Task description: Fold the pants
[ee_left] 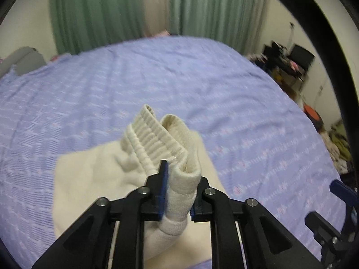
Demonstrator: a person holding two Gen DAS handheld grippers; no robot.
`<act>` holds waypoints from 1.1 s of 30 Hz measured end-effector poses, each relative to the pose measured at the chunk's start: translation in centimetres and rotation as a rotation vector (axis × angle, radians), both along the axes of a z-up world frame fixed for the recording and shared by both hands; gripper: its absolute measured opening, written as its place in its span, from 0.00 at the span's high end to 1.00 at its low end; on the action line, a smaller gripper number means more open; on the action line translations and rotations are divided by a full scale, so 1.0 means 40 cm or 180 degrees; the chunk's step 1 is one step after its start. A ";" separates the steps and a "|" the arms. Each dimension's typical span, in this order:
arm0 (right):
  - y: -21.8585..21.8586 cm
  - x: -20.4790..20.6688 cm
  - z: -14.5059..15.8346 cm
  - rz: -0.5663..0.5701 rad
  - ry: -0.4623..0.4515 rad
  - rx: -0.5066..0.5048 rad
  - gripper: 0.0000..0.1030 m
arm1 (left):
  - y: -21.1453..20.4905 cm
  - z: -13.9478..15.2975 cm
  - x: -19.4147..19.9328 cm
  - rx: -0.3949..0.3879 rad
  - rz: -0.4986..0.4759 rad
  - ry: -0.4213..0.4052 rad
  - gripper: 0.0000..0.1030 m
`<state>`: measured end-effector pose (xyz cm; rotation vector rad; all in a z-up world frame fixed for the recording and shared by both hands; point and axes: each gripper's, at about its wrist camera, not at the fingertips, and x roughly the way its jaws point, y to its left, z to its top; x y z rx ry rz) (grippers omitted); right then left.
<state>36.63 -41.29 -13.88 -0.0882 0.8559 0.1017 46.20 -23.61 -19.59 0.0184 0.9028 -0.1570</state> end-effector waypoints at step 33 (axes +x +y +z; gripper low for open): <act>0.253 0.299 -0.293 0.0501 0.0694 0.1179 0.64 | 0.487 -0.213 -0.180 0.0072 0.0937 0.0489 0.24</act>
